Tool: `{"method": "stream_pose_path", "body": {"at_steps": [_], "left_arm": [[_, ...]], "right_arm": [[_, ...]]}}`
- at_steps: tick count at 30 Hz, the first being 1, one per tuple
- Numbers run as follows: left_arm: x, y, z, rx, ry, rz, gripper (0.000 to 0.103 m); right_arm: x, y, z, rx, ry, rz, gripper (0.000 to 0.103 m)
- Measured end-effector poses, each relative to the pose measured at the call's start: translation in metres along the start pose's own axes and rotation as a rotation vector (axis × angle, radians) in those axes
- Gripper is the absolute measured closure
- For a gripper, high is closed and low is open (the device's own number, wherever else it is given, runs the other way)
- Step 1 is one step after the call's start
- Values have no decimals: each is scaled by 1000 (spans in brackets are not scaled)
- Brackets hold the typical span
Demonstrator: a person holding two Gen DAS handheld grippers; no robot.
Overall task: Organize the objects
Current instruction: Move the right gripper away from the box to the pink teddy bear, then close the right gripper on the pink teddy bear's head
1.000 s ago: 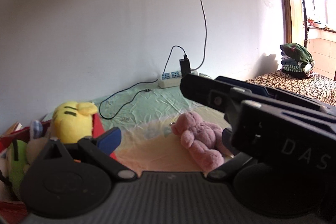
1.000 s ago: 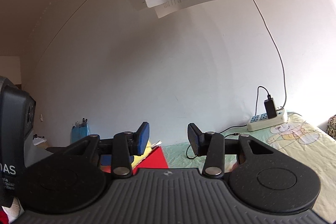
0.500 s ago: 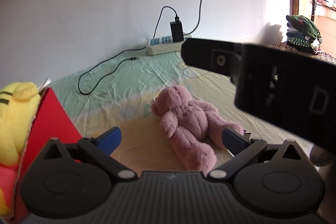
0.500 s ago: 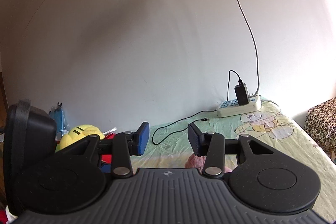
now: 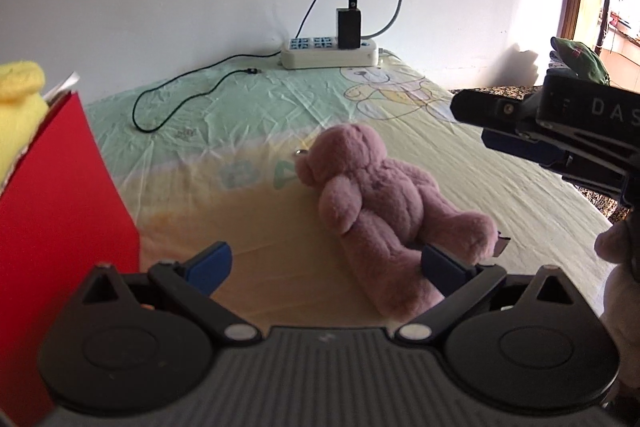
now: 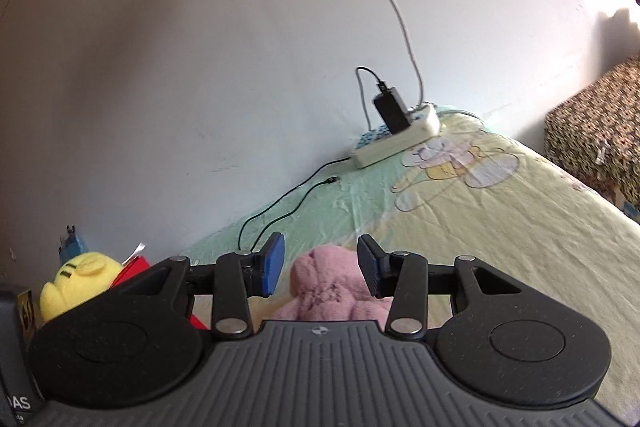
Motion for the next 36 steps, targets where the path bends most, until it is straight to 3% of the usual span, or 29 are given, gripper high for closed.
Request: {"method": "stream_pose_path", "body": {"at_steps": [7, 12, 17, 25, 28, 36], "left_arm": [[3, 2, 7, 59, 44, -39, 6], [2, 9, 13, 115, 88, -109, 9], [3, 12, 17, 145, 113, -136, 11], [6, 6, 18, 130, 115, -102, 12], [7, 4, 22, 126, 137, -91, 13], [7, 3, 20, 137, 136, -81, 16]], "right_arm": [[16, -23, 21, -42, 156, 188, 59], [21, -11, 25, -30, 185, 111, 66], [30, -11, 33, 40, 251, 53, 66], [30, -18, 37, 9, 269, 97, 66], [31, -16, 39, -58, 307, 120, 74], [29, -7, 36, -55, 303, 63, 76]]}}
Point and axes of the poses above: each gripper's, at about its wrist camera, not at the fingertips, and z roughly the way its jaws point, y to its left, x to its underside, the point moved 2 cm from there along z, roughly the way its jaws point, and after that the axes turned 11 degrees about -z, right-handed, at the moved point
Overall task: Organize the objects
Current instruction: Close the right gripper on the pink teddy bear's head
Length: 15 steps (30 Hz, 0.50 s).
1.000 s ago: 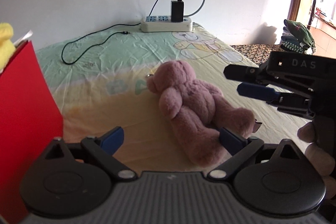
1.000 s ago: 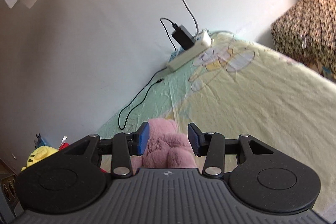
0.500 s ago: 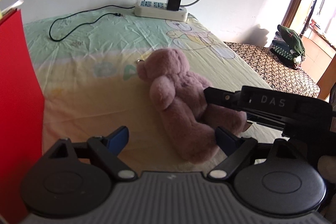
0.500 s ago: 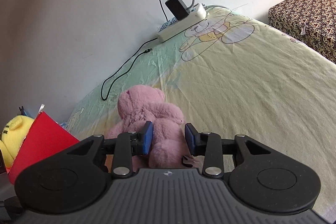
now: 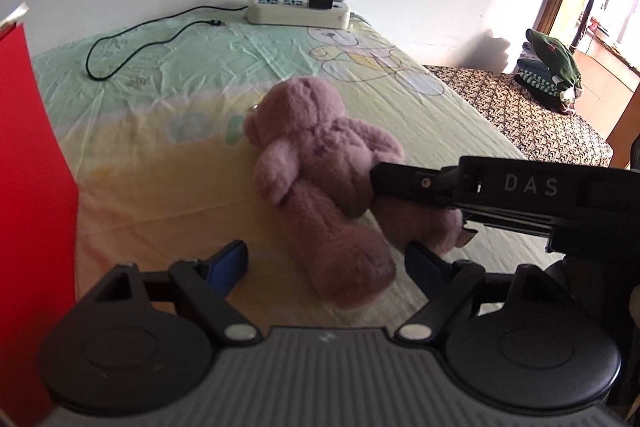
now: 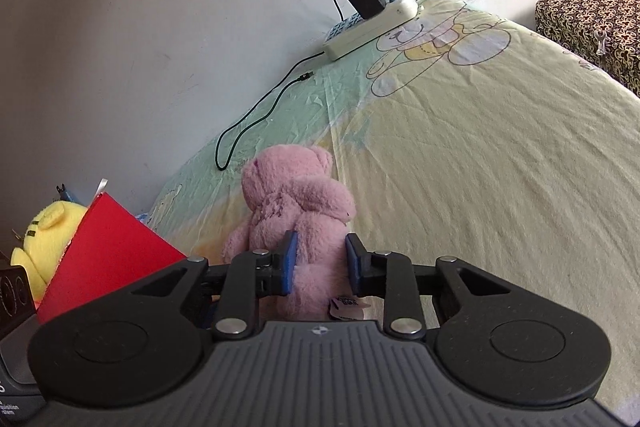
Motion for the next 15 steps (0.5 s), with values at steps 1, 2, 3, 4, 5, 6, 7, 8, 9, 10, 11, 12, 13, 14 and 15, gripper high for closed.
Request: {"method": "stream_pose_path", "body": {"at_steps": [1, 2, 3, 4, 5, 6, 7, 8, 9, 10, 11, 12, 13, 14, 15], "left_arm": [[0, 0, -1, 4, 0, -2, 16], [0, 0, -1, 5, -1, -2, 16], [0, 0, -2, 2, -2, -1, 16], [-1, 0, -2, 0, -5, 0, 16], [-1, 1, -2, -2, -6, 0, 15], [-1, 1, -3, -3, -7, -1, 12], [-1, 1, -3, -2, -9, -3, 11], [-1, 1, -4, -1, -12, -5, 9], [-1, 1, -5, -1, -16, -5, 8], [-2, 1, -5, -2, -20, -5, 8], [-2, 1, -5, -3, -22, -5, 8], [-2, 1, -5, -2, -20, -4, 8], [-2, 1, -4, -3, -16, -3, 8], [-2, 1, -4, -7, -14, -2, 8], [-2, 1, -4, -9, -13, -2, 8]], "right_arm": [[0, 0, -1, -6, 0, 2, 76], [-1, 0, -3, -12, 1, 0, 76], [-1, 0, -5, -18, 2, -4, 76], [-2, 1, -7, -27, 3, -16, 76], [-2, 2, -10, -36, 2, -29, 76], [-2, 4, -12, -41, 1, -42, 76], [-2, 5, -15, -41, 1, -56, 76], [-1, 6, -18, -40, 1, -66, 76], [0, 7, -21, -39, 1, -75, 76], [1, 7, -24, -40, 2, -79, 76], [3, 7, -26, -44, 3, -79, 76], [4, 7, -28, -50, 4, -78, 76], [4, 7, -30, -57, 6, -87, 76], [5, 9, -31, -64, 7, -100, 76], [4, 9, -32, -72, 10, -113, 76]]}}
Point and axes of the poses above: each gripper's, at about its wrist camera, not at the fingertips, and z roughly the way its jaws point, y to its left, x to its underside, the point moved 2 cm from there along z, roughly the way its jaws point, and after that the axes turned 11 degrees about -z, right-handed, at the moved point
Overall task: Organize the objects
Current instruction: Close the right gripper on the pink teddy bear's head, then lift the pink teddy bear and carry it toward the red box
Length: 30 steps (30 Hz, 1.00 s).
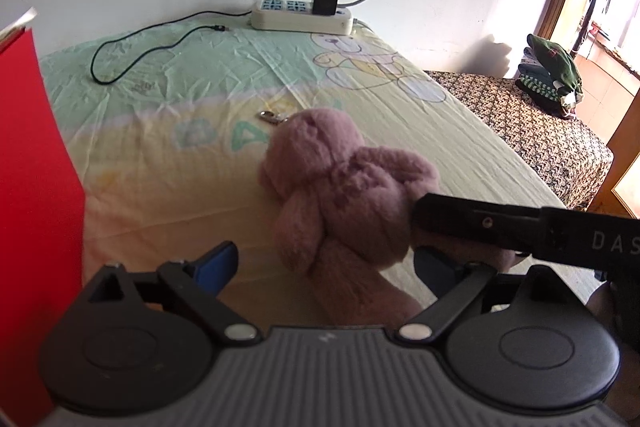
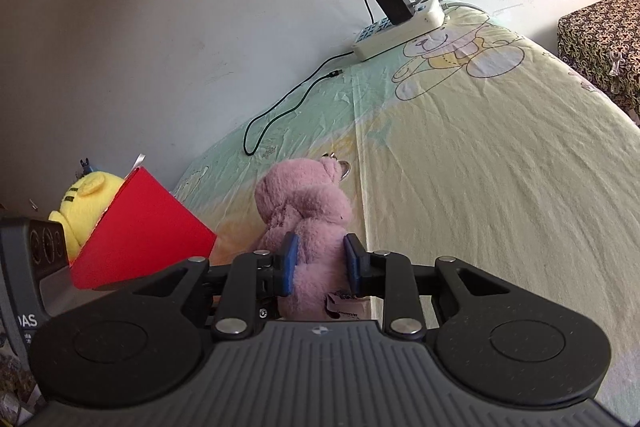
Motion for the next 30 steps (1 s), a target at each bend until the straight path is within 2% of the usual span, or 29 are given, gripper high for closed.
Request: {"method": "stream_pose_path", "body": {"at_steps": [2, 5, 7, 9, 14, 16, 20, 25, 28, 30], "left_arm": [[0, 1, 0, 1, 2, -5, 8], [-1, 3, 2, -8, 10, -7, 8], [0, 2, 7, -25, 25, 5, 10], [2, -1, 8, -41, 19, 25, 13], [3, -1, 7, -40, 14, 32, 15], [3, -2, 7, -36, 13, 31, 16], [3, -3, 6, -37, 7, 37, 22], [2, -1, 4, -26, 6, 23, 26], [2, -1, 3, -15, 8, 22, 26], [1, 0, 2, 0, 11, 14, 30]], "right_arm": [[0, 0, -1, -17, 2, 0, 74], [0, -2, 0, -47, 16, 9, 66], [2, -5, 3, -48, 11, 48, 53], [4, -6, 9, -30, 22, 73, 48], [7, -4, 20, 18, 12, 88, 47], [7, -7, 24, 13, -3, 114, 43], [5, -10, 31, -36, 12, 147, 47], [6, -14, 22, -114, 1, 215, 65], [7, -15, 19, -128, 4, 228, 68], [7, -14, 18, -135, 5, 222, 69]]}}
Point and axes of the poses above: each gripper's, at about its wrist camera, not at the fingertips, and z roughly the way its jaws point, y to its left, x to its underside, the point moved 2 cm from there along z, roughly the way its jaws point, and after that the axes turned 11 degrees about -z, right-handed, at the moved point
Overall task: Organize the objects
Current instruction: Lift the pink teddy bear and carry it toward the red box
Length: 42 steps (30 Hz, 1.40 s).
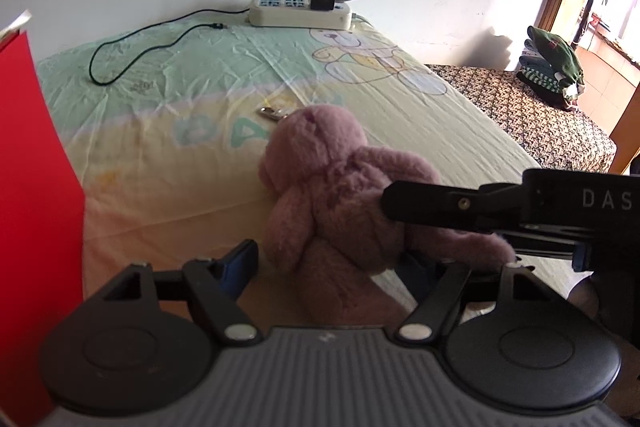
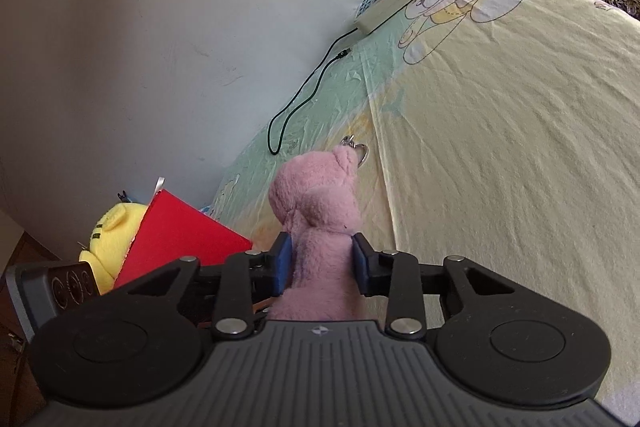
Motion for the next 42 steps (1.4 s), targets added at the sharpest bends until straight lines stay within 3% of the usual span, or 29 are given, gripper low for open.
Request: {"method": "stream_pose_path", "body": {"at_steps": [4, 8, 13, 30, 42], "left_arm": [[-2, 6, -1, 42, 21, -39, 31], [0, 0, 0, 16, 14, -9, 32], [1, -3, 1, -1, 8, 12, 33], [2, -5, -4, 13, -9, 24, 35], [3, -22, -34, 88, -108, 63, 36]], "right_arm": [[0, 2, -2, -24, -1, -9, 72], [0, 1, 0, -18, 8, -7, 71], [2, -1, 4, -14, 6, 18, 63], [1, 3, 1, -22, 15, -23, 67], [1, 20, -32, -27, -101, -30, 72]]}}
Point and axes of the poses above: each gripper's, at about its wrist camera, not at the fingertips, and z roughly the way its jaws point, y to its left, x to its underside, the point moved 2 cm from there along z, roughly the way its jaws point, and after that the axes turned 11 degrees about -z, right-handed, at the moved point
